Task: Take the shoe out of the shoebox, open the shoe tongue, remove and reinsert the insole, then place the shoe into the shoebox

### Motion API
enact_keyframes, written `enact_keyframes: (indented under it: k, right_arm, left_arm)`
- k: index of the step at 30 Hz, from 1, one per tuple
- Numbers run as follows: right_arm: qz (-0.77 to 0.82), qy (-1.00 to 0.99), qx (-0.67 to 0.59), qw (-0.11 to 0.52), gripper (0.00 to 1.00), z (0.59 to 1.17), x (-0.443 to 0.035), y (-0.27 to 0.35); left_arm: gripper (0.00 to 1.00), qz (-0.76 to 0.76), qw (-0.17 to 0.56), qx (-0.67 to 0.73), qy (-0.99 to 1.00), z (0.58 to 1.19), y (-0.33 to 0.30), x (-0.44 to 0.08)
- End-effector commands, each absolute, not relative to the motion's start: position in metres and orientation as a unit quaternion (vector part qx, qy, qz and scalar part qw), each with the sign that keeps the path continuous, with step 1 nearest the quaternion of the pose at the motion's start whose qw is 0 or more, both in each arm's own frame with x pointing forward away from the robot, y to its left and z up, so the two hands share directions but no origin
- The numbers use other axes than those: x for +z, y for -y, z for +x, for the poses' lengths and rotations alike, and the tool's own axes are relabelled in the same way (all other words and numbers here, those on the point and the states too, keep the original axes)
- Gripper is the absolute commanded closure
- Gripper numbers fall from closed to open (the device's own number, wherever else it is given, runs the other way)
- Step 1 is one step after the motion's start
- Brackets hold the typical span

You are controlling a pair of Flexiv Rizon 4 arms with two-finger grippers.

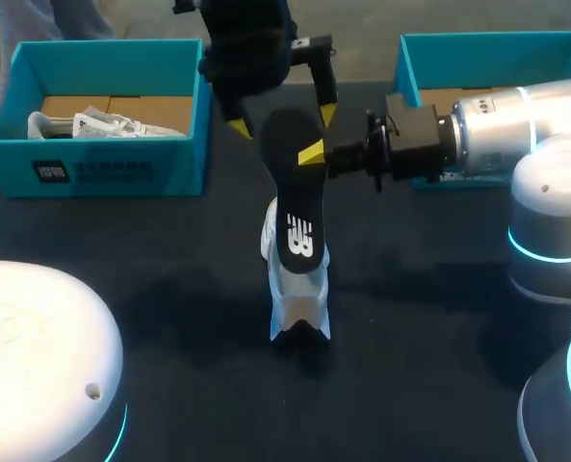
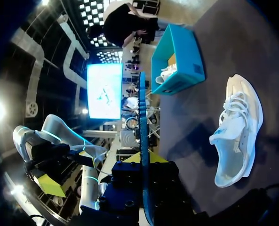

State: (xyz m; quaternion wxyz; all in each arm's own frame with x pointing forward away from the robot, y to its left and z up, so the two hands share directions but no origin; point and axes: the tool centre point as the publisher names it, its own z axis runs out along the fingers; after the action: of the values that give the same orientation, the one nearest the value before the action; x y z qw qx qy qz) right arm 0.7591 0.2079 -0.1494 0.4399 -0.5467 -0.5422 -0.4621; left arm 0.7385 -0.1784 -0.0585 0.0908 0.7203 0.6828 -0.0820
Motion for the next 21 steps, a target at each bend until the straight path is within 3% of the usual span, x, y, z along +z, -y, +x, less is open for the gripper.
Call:
enact_keyframes:
  k: [1,15,21]
  right_arm:
    - [-0.546,0.544,-0.461,0.441,1.00,0.7599,-0.1494,-0.2088]
    - [-0.543,0.545,-0.460,0.444,1.00,0.7570,-0.1498,-0.2086]
    - [-0.544,0.544,-0.460,0.443,1.00,0.7559,-0.1488,-0.2059]
  left_arm:
    - [0.00,0.718,0.095,-0.085,-0.685,0.7378,0.1766,-0.0590]
    - [0.00,0.714,0.110,-0.093,-0.686,0.7352,0.1792,-0.0572]
    - [0.00,0.713,0.166,-0.150,-0.664,0.7331,0.1747,-0.0491]
